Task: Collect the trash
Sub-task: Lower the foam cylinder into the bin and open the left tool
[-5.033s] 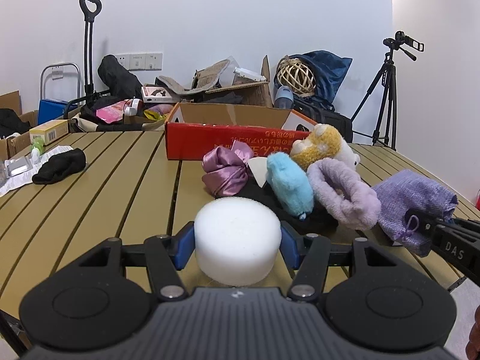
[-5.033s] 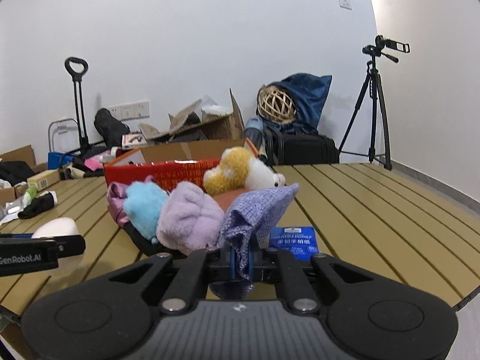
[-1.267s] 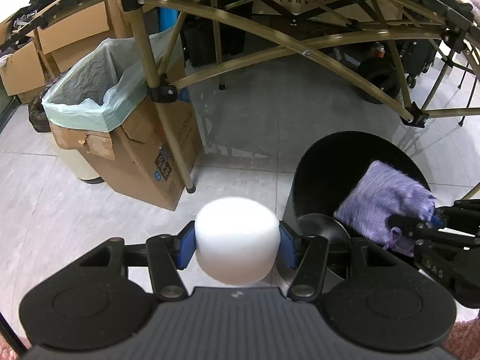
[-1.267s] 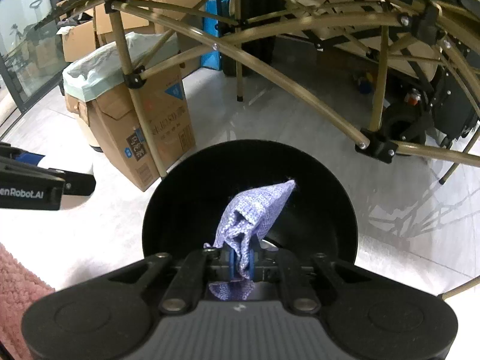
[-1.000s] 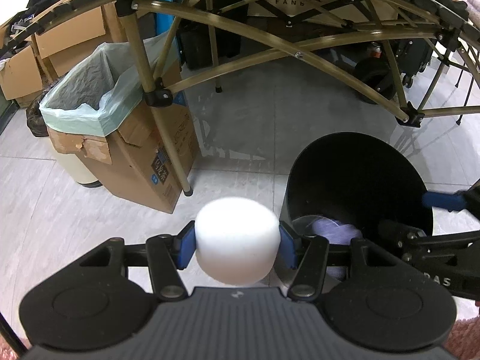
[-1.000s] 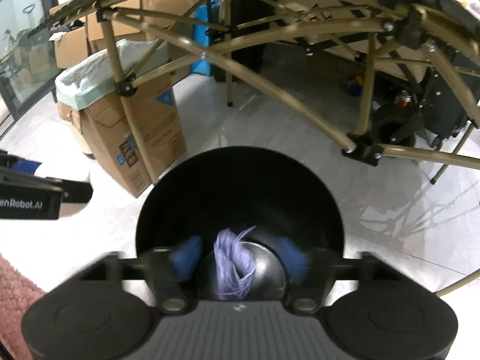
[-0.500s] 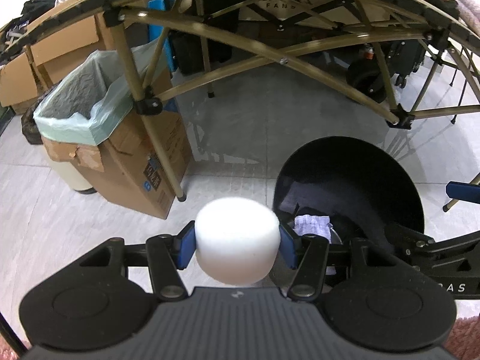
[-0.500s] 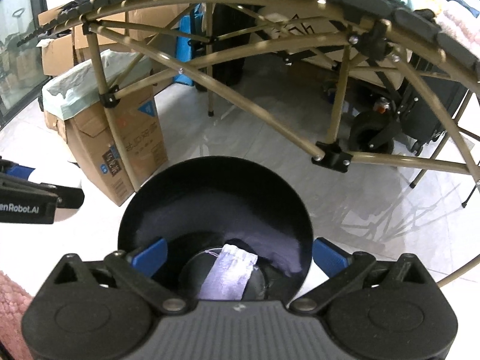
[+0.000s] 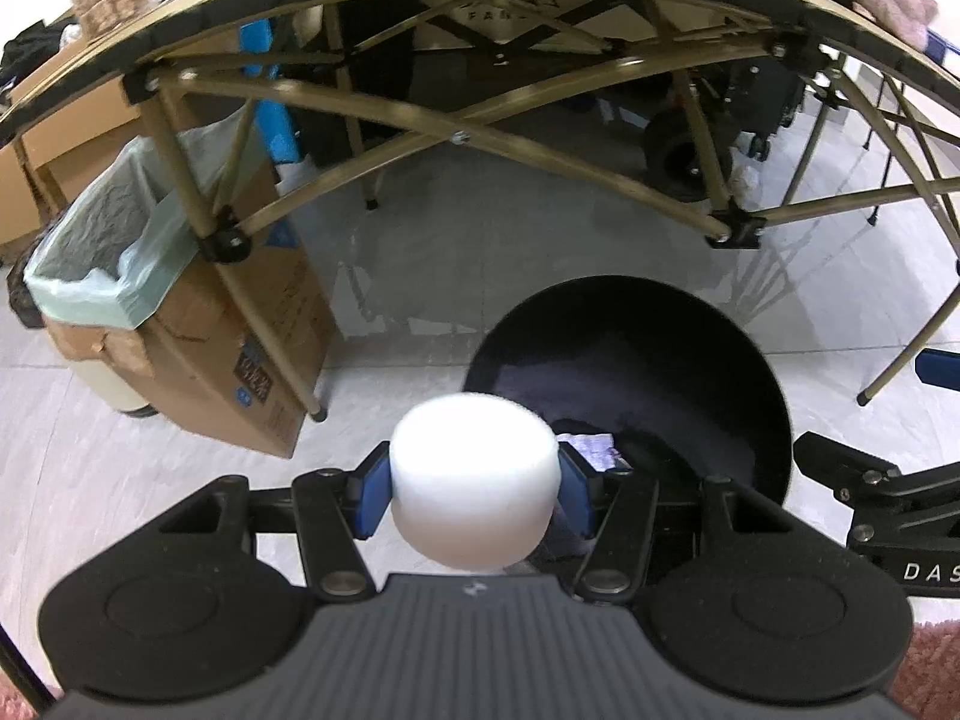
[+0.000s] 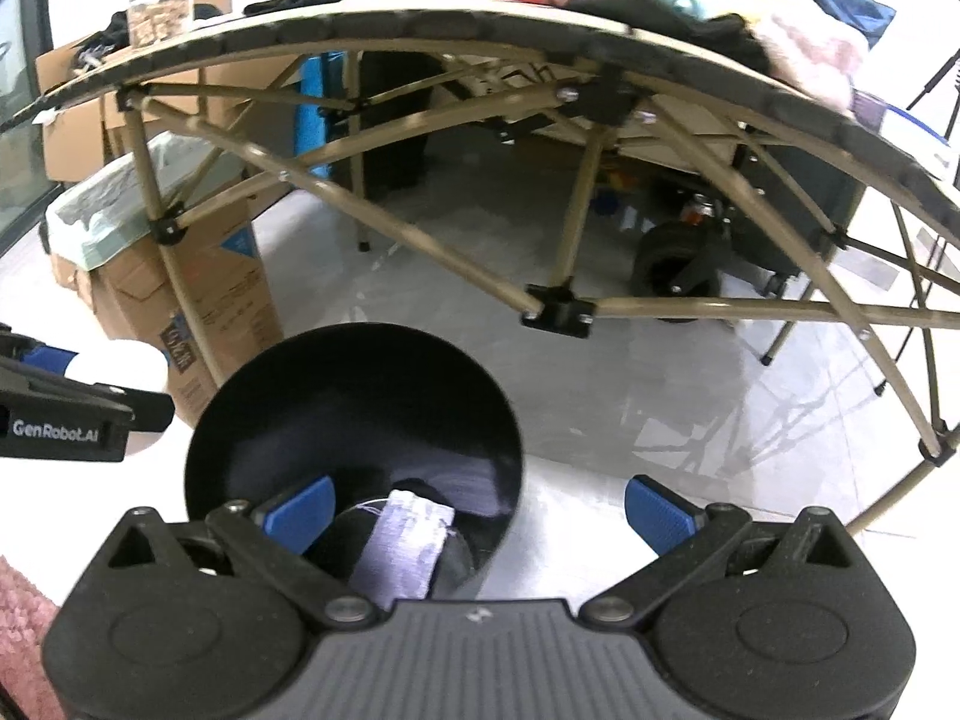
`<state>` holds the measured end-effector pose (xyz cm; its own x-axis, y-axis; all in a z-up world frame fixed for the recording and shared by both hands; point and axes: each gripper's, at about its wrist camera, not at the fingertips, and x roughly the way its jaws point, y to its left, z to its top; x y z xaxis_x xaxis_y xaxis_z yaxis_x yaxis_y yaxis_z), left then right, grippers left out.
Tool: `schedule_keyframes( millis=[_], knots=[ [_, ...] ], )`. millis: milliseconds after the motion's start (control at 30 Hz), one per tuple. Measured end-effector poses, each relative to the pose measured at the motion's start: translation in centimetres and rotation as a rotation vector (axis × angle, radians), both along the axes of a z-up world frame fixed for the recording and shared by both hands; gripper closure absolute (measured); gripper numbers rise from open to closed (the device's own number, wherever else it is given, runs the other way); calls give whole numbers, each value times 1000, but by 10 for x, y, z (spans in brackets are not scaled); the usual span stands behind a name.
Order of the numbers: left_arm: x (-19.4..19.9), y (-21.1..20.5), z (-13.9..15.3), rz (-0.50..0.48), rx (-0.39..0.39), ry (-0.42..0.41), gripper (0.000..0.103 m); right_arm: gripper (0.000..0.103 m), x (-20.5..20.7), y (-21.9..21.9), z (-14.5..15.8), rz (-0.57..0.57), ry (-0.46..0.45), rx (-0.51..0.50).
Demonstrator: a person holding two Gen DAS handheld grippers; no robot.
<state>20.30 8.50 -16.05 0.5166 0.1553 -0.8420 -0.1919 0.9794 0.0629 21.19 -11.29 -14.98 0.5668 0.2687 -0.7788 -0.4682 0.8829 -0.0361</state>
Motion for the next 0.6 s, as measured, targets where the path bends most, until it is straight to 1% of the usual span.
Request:
schedule_keyframes(
  millis=[267, 500, 600],
  knots=[
    [15, -29, -6, -53, -6, 27, 46, 0, 2, -31, 5, -80, 9, 20],
    [28, -52, -13, -87, 3, 48, 46, 0, 9, -61, 6, -180, 74, 105],
    [33, -60, -16, -95, -7, 60, 46, 0, 9, -68, 6, -212, 76, 105]
  ],
)
